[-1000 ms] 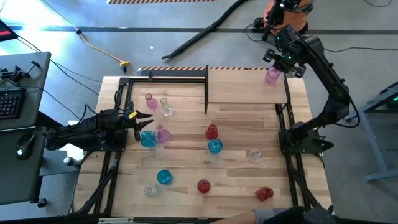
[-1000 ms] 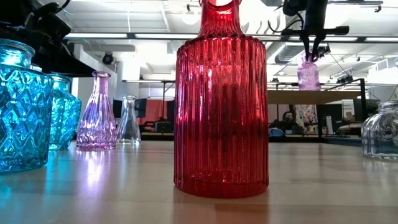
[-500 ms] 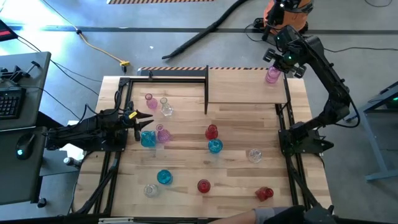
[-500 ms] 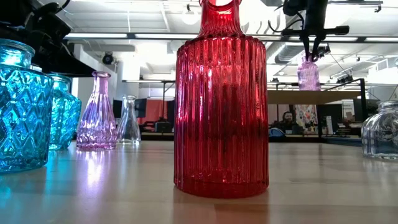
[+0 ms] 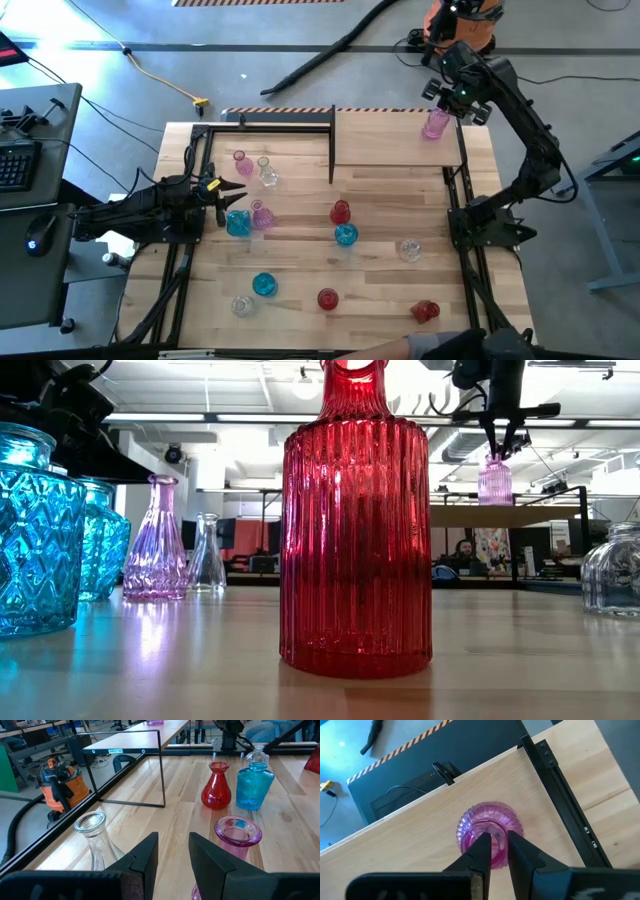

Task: Sort vases onto shelf
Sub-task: Put the bottom right purple vase on the shelf

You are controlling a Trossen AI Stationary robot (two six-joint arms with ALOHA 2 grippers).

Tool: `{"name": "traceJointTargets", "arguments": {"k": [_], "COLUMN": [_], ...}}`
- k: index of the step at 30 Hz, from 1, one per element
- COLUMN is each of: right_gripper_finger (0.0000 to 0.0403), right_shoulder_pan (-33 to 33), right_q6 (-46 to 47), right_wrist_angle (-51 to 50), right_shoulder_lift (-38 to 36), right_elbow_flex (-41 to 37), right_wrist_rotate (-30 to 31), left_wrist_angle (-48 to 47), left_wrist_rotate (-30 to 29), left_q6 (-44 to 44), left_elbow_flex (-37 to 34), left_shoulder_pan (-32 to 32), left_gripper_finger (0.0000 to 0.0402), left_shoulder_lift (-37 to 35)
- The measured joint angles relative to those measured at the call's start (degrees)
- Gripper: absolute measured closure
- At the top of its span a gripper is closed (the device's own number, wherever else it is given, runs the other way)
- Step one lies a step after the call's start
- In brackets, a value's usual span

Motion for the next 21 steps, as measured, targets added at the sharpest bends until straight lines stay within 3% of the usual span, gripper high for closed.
{"name": "traceJointTargets", "arguments": {"k": [21], "right_gripper_finger": [0.0363], "right_shoulder_pan": [1.2], "right_q6": [4.3], "right_wrist_angle": [1.6], "right_shoulder_lift": [0.4], "right_elbow_flex": [-0.1], "right_wrist_rotate": [4.8], "left_wrist_angle": [0.0], "left_wrist_rotate": [0.0], "left_q6": [0.0], "left_elbow_flex": [0.0], "left_shoulder_pan": [0.0], "left_gripper_finger": [0.03], "left_shoulder_lift": [0.0]}}
